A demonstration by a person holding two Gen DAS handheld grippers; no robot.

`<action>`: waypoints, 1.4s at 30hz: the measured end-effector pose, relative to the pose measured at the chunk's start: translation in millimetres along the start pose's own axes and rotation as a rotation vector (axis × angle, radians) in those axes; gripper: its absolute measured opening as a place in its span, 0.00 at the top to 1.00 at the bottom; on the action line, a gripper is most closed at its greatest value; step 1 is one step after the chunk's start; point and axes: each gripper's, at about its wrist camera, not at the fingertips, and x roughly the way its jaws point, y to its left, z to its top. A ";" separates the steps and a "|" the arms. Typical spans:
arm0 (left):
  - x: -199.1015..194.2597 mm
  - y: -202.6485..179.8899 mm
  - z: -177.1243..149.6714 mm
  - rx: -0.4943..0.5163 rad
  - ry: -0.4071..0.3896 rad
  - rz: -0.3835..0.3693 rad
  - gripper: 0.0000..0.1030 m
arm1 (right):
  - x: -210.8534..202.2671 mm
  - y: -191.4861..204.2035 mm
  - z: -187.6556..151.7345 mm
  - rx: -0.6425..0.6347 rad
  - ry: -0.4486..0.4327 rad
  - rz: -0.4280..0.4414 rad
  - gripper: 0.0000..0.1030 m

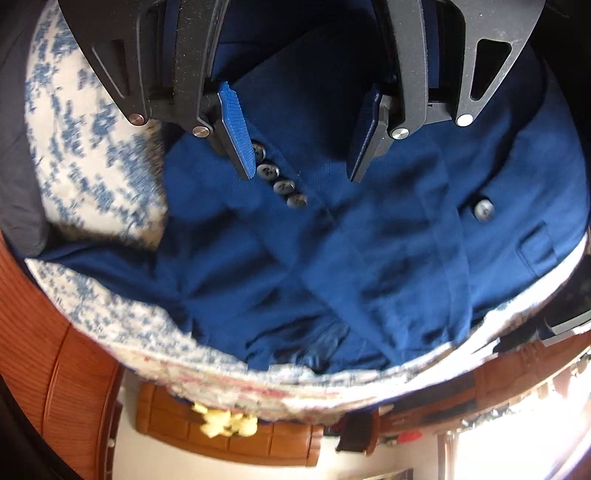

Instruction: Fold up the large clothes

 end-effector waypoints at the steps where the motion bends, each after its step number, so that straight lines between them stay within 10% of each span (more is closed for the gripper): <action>1: 0.5 -0.4 -0.9 0.002 0.001 0.007 0.55 | 0.2 -0.2 -1.8 0.001 -0.014 -0.002 0.46; 42: 112.1 10.1 7.1 -0.036 0.078 0.007 0.55 | -2.7 -9.4 -12.0 0.045 -0.108 0.040 0.44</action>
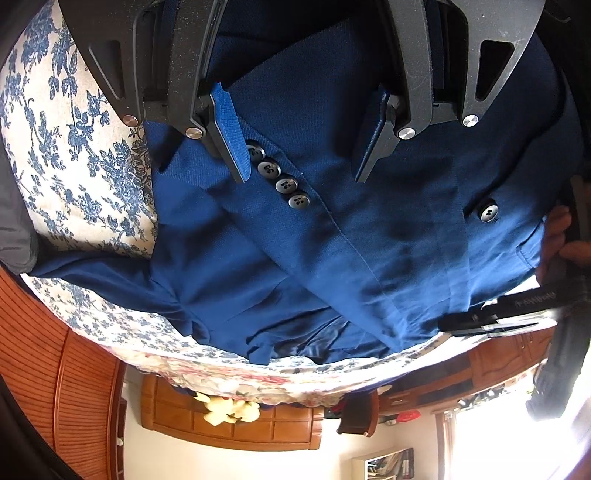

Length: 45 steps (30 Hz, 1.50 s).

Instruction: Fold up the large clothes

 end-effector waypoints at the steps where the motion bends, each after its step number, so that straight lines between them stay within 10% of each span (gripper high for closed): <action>1: 1.4 -0.5 -1.1 0.002 0.002 -0.001 0.55 | -1.6 -0.4 0.5 0.006 -0.003 -0.006 0.44; 5: -2.1 -4.6 -3.7 0.019 -0.021 0.000 0.55 | -16.7 -13.5 8.2 0.088 -0.004 0.026 0.45; 14: -7.0 -8.1 -5.6 0.040 -0.045 -0.022 0.55 | -43.8 -68.6 67.5 0.082 -0.081 -0.184 0.45; 34: -7.3 -6.3 -7.5 0.026 -0.043 -0.046 0.55 | 76.2 -265.7 77.3 0.565 0.153 -0.368 0.45; 36: -7.2 -6.9 -7.7 0.027 -0.041 -0.047 0.55 | 79.2 -268.8 79.4 0.565 0.152 -0.370 0.52; 38: -7.3 -7.4 -8.2 0.027 -0.039 -0.047 0.55 | 80.6 -267.7 86.7 0.537 0.146 -0.356 0.88; 45: -7.2 -7.6 -8.4 0.029 -0.039 -0.047 0.55 | 47.0 -218.5 142.3 0.354 -0.043 -0.331 0.97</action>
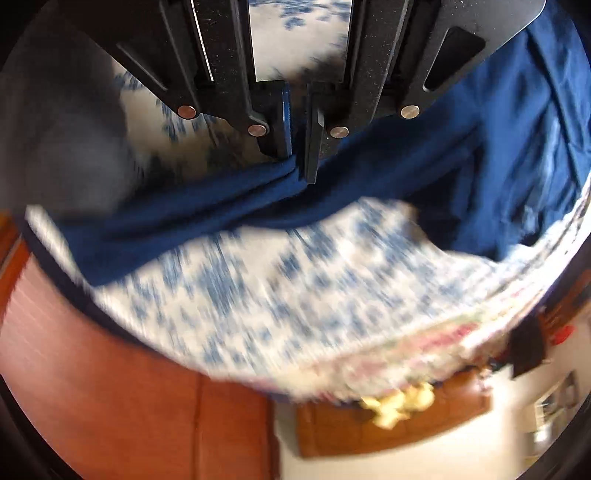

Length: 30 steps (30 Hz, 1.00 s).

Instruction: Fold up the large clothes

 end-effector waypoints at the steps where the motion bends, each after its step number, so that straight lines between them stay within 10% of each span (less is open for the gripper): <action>1: 0.1 -0.1 0.3 0.000 0.001 0.000 0.55 | -10.1 14.4 5.4 -0.030 -0.030 0.034 0.97; 9: 0.9 0.3 0.7 0.001 0.001 0.000 0.55 | -86.8 138.2 -29.2 -0.307 -0.068 0.326 0.96; 20: -0.4 -1.0 0.3 0.000 0.001 -0.001 0.55 | -91.2 149.2 -64.6 -0.378 0.011 0.275 0.50; 30: 0.3 0.3 0.8 0.001 0.003 -0.001 0.55 | -24.7 73.3 -25.8 -0.247 0.064 0.048 0.43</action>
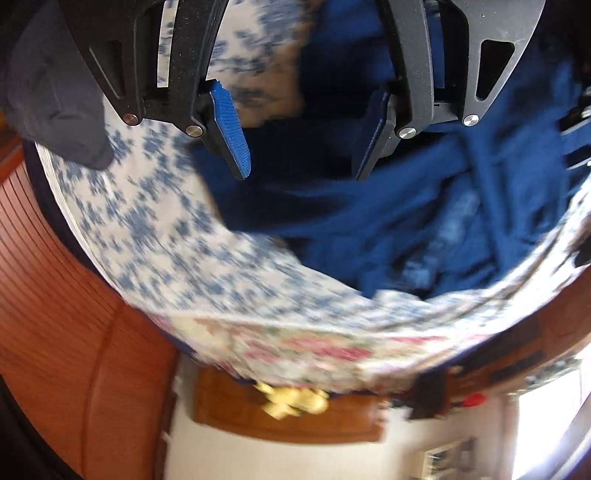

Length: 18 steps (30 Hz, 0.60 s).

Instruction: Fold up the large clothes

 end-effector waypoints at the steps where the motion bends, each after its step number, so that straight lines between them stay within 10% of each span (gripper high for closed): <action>1: 0.3 -0.3 0.0 0.000 0.000 0.000 0.55 | 8.7 -9.0 -1.6 0.024 0.019 -0.011 0.43; 18: 1.9 -0.8 -0.2 0.005 0.010 -0.011 0.55 | 90.4 -79.7 -28.0 0.265 0.176 -0.033 0.43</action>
